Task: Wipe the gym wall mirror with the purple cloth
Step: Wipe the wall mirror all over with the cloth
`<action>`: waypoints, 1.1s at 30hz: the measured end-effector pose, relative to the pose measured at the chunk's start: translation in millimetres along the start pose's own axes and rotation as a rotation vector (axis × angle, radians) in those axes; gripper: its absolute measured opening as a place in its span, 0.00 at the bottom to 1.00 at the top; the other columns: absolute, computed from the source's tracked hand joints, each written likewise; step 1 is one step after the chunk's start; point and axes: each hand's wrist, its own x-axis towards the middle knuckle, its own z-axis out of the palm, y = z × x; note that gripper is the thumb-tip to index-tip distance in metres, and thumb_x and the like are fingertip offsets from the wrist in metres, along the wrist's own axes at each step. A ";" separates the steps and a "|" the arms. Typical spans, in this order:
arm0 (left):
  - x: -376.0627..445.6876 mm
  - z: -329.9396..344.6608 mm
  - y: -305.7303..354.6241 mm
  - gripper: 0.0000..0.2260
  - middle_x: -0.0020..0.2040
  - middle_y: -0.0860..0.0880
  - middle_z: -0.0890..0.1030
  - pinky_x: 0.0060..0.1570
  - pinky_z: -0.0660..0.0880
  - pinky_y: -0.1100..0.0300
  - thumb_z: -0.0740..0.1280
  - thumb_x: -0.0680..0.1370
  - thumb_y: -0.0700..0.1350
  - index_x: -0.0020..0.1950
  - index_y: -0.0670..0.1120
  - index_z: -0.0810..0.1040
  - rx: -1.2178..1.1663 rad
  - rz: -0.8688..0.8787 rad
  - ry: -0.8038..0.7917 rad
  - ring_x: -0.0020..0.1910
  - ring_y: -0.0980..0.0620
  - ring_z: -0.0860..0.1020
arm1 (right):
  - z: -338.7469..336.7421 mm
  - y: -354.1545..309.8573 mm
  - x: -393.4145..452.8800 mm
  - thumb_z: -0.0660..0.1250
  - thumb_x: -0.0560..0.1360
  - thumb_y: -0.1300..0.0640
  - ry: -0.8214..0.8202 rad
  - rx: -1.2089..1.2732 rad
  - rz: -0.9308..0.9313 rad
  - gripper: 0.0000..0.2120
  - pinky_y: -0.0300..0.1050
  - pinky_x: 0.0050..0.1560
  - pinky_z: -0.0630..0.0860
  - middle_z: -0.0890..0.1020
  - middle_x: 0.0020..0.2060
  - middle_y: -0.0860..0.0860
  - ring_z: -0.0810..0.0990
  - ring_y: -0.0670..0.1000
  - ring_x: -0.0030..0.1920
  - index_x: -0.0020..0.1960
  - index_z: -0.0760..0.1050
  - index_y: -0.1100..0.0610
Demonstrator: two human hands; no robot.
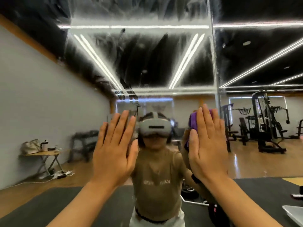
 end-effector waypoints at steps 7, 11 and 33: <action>-2.0 2.1 -2.5 0.27 0.82 0.46 0.59 0.77 0.52 0.44 0.54 0.82 0.52 0.81 0.45 0.61 -0.009 0.000 0.058 0.81 0.47 0.55 | 5.8 3.2 -2.8 0.53 0.82 0.52 0.042 0.076 -0.071 0.28 0.44 0.80 0.43 0.59 0.80 0.51 0.50 0.50 0.81 0.81 0.55 0.57; -0.7 4.0 -0.6 0.27 0.82 0.45 0.57 0.78 0.49 0.46 0.52 0.83 0.52 0.81 0.45 0.59 0.005 0.001 0.042 0.81 0.48 0.53 | 4.9 -1.6 5.1 0.53 0.83 0.52 0.068 0.095 -0.045 0.26 0.42 0.79 0.42 0.62 0.79 0.51 0.50 0.51 0.80 0.80 0.61 0.57; -47.5 -22.4 -62.3 0.27 0.82 0.46 0.55 0.79 0.49 0.46 0.51 0.83 0.53 0.82 0.47 0.57 0.021 -0.012 -0.032 0.81 0.47 0.53 | 3.1 -6.4 -15.5 0.50 0.83 0.53 0.053 -0.062 0.148 0.27 0.39 0.78 0.37 0.56 0.81 0.51 0.49 0.54 0.81 0.81 0.55 0.58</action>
